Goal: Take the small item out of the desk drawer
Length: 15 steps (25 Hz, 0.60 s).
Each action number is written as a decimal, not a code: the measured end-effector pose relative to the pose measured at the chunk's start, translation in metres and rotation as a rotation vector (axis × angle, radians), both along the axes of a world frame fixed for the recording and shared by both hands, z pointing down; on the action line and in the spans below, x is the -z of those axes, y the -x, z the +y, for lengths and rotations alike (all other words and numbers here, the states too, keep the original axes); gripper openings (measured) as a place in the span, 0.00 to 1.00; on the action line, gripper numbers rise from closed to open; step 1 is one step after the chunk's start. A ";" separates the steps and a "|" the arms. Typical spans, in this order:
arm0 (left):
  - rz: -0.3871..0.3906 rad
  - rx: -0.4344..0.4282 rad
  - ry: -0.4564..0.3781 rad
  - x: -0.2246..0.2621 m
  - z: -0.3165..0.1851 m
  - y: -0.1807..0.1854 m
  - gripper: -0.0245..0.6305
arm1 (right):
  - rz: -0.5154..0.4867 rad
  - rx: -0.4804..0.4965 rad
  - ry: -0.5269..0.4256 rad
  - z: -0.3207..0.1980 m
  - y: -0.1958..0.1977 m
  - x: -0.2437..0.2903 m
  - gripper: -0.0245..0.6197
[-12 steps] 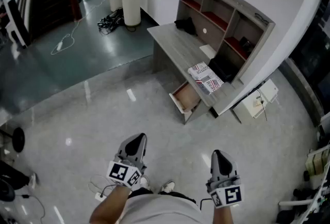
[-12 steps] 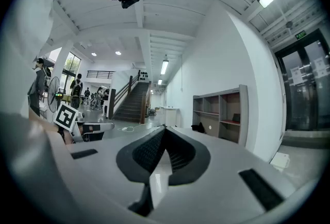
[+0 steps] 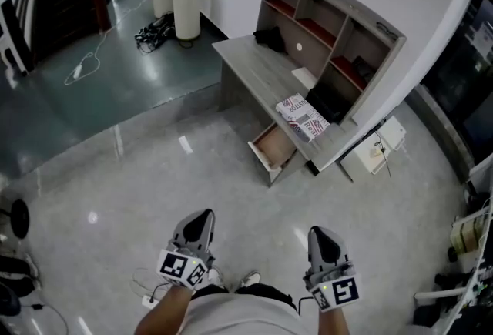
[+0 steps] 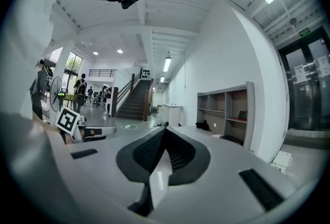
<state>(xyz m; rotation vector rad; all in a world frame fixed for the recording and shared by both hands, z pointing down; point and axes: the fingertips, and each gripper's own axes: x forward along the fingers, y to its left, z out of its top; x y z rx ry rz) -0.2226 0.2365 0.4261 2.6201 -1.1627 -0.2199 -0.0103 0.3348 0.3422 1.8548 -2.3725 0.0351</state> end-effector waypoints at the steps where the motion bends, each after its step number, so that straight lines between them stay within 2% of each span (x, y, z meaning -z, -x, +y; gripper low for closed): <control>1: 0.006 -0.004 0.008 -0.005 -0.001 0.003 0.06 | 0.016 -0.011 0.001 0.000 0.002 -0.002 0.07; 8: 0.016 -0.048 0.099 -0.036 -0.022 -0.001 0.06 | 0.034 -0.116 0.035 -0.006 -0.014 -0.015 0.07; 15: 0.004 -0.078 0.130 -0.058 -0.086 -0.049 0.06 | -0.004 -0.160 0.062 -0.073 -0.072 -0.048 0.07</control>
